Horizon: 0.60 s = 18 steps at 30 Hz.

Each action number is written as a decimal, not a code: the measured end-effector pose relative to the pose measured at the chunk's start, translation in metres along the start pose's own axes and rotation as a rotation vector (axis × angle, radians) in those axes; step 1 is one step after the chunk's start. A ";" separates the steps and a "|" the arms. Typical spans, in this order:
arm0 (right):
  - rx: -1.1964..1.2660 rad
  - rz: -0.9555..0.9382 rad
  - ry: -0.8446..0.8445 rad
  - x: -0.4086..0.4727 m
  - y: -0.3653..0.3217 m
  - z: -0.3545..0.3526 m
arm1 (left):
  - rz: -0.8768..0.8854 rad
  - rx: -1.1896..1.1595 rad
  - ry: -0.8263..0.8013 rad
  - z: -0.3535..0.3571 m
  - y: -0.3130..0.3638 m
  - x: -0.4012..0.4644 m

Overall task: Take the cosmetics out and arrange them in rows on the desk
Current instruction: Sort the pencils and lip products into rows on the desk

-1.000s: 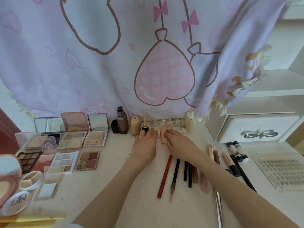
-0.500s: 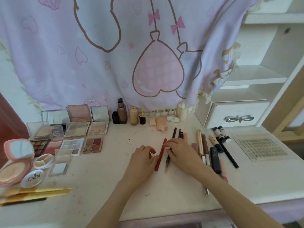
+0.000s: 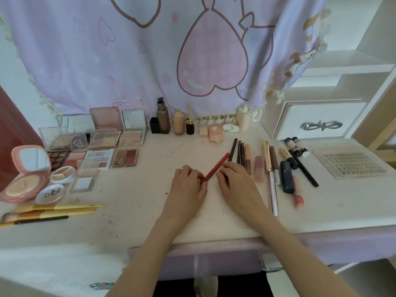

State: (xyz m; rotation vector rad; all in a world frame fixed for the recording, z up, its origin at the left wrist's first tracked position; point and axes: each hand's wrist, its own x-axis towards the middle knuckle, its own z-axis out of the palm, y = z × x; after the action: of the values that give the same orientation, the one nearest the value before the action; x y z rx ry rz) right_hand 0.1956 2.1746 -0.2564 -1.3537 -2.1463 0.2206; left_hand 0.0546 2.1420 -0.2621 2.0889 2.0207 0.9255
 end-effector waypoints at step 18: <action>0.139 0.002 0.316 0.007 -0.002 -0.012 | -0.333 -0.826 0.218 -0.032 -0.001 -0.006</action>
State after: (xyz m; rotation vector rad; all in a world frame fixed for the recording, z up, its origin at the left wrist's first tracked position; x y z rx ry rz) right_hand 0.1989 2.1779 -0.2431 -1.2221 -1.8326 0.1430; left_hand 0.0388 2.1257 -0.2385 1.2175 1.5650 1.5986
